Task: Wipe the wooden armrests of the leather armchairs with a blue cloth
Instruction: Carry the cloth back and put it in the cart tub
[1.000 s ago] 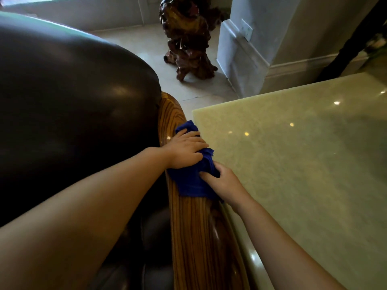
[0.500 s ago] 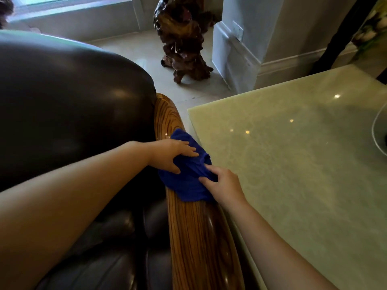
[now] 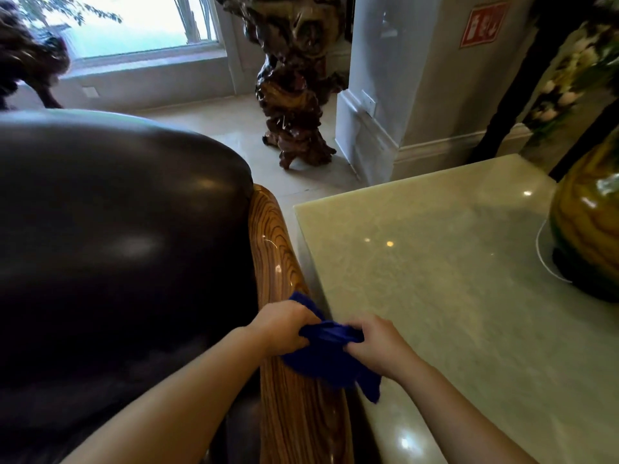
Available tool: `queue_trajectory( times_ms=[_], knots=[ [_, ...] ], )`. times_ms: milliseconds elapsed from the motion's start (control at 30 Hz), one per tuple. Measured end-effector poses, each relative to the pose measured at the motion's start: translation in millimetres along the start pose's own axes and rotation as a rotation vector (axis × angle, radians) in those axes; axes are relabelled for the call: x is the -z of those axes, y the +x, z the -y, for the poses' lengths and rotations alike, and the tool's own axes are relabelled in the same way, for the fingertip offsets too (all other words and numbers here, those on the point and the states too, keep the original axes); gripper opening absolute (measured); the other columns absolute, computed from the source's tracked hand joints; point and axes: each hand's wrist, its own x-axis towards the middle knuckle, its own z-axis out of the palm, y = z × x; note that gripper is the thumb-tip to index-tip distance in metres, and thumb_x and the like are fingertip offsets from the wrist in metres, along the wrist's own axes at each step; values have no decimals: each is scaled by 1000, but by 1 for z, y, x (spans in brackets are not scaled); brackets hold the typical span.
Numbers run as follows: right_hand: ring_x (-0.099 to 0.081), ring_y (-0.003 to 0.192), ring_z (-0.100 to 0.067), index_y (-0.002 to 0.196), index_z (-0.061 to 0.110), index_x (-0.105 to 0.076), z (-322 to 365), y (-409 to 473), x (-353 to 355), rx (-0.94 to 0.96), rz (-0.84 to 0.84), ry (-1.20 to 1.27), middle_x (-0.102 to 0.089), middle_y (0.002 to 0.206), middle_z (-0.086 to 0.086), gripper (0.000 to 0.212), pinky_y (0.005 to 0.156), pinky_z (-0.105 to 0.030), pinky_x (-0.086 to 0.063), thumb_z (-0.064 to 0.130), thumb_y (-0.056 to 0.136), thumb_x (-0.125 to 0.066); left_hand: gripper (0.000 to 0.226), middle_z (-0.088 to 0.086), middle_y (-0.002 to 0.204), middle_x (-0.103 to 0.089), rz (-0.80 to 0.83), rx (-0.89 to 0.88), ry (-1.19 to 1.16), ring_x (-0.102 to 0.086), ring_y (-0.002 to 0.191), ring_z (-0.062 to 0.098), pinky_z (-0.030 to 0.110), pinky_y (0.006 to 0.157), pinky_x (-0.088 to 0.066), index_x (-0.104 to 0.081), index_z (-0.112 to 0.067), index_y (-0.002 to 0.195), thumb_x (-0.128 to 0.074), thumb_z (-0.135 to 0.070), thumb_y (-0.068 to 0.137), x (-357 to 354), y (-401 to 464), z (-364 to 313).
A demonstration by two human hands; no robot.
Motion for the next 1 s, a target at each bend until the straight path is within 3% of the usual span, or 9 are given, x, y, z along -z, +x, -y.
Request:
queue_trajectory(
  times_ms=[100, 233, 333, 400, 467, 567, 633, 767, 1000],
  knots=[
    [-59, 75, -10, 94, 24, -68, 27, -36, 31, 63, 63, -57, -68, 89, -1, 27, 61, -15, -45, 11, 73, -59, 31, -5, 101, -65, -1, 77, -172, -59, 88, 8, 28, 76, -50, -61, -29, 112, -61, -29, 81, 25, -46, -23],
    [-59, 71, -4, 91, 28, -65, 77, -64, 64, 198, 117, -96, -65, 85, 5, 23, 58, -15, -45, 14, 72, -63, 27, 0, 93, -67, -99, 180, -269, -62, 80, 12, 29, 73, -53, -67, -20, 102, -68, -28, 75, 79, -103, -38],
    [-60, 77, -5, 91, 30, -63, 135, -102, 95, 301, 153, -106, -61, 85, 11, 21, 62, -18, -49, 17, 74, -67, 23, -11, 75, -64, -221, 250, -320, -59, 65, 0, 13, 59, -46, -69, -25, 95, -69, -25, 72, 136, -171, -62],
    [-59, 78, -5, 90, 31, -63, 182, -132, 110, 386, 167, -141, -60, 85, 12, 21, 59, -15, -48, 18, 74, -68, 17, -17, 64, -60, -297, 308, -337, -57, 58, -5, 12, 56, -42, -69, -32, 84, -71, -25, 69, 169, -223, -75],
    [-61, 78, -5, 93, 30, -66, 229, -158, 120, 462, 169, -174, -63, 86, 10, 23, 58, -13, -49, 18, 73, -68, 14, -18, 61, -61, -388, 369, -350, -58, 56, -6, 13, 55, -42, -64, -38, 69, -72, -27, 65, 198, -275, -83],
    [-62, 81, -8, 96, 28, -67, 300, -200, 126, 583, 192, -248, -65, 88, 8, 24, 65, -21, -54, 23, 72, -69, 16, -15, 70, -65, -507, 451, -370, -61, 65, -1, 19, 63, -47, -69, -32, 78, -73, -30, 64, 226, -356, -95],
    [-62, 82, -9, 97, 26, -68, 348, -230, 119, 675, 221, -299, -66, 90, 5, 25, 70, -25, -55, 24, 72, -69, 22, -13, 74, -67, -570, 502, -356, -62, 69, 3, 22, 67, -47, -70, -26, 86, -73, -30, 65, 238, -416, -102],
    [-63, 79, -11, 96, 23, -70, 428, -285, 83, 846, 239, -372, -69, 91, 0, 25, 65, -19, -48, 23, 71, -71, 27, -7, 83, -69, -674, 603, -334, -63, 78, 9, 26, 74, -49, -69, -23, 93, -73, -27, 67, 239, -524, -111],
    [-58, 78, -13, 101, 15, -68, 555, -400, -48, 1154, 313, -510, -67, 92, -3, 31, 67, -20, -40, 21, 71, -74, 25, -3, 87, -68, -849, 795, -355, -63, 81, 12, 25, 76, -49, -66, -21, 91, -76, -19, 68, 186, -737, -115]
  ],
)
